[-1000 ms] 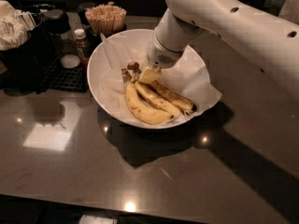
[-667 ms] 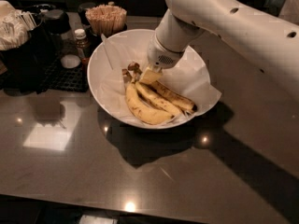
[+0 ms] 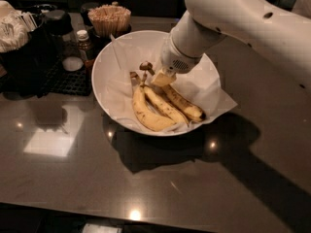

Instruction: Pick banana from white bowl

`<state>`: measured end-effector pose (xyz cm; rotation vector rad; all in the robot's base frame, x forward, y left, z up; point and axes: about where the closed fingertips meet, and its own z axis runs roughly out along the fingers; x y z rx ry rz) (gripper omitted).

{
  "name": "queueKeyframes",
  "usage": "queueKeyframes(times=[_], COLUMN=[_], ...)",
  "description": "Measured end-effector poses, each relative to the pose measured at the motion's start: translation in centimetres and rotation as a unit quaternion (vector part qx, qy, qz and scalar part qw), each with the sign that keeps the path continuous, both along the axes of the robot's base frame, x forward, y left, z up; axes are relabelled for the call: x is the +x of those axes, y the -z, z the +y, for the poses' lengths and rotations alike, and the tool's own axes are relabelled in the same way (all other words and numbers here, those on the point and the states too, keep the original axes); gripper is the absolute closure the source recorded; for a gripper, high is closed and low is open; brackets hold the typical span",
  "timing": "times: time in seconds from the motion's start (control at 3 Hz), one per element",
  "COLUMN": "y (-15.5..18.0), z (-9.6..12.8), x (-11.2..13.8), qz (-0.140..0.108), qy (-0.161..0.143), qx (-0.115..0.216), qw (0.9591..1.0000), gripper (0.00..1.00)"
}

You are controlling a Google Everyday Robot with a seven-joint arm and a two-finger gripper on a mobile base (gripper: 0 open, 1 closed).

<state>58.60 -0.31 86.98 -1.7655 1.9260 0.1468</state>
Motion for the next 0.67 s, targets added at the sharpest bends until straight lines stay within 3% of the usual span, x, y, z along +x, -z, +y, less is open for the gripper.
queueKeyframes(times=[0.33, 0.67], y=[-3.3, -6.0], z=[-1.1, -1.7], x=[-1.7, -3.2], qz=[-0.062, -0.110], qy=[0.017, 0.025], qx=[0.022, 0.040], qw=[0.9977, 0.9929], gripper=[1.00, 1.00])
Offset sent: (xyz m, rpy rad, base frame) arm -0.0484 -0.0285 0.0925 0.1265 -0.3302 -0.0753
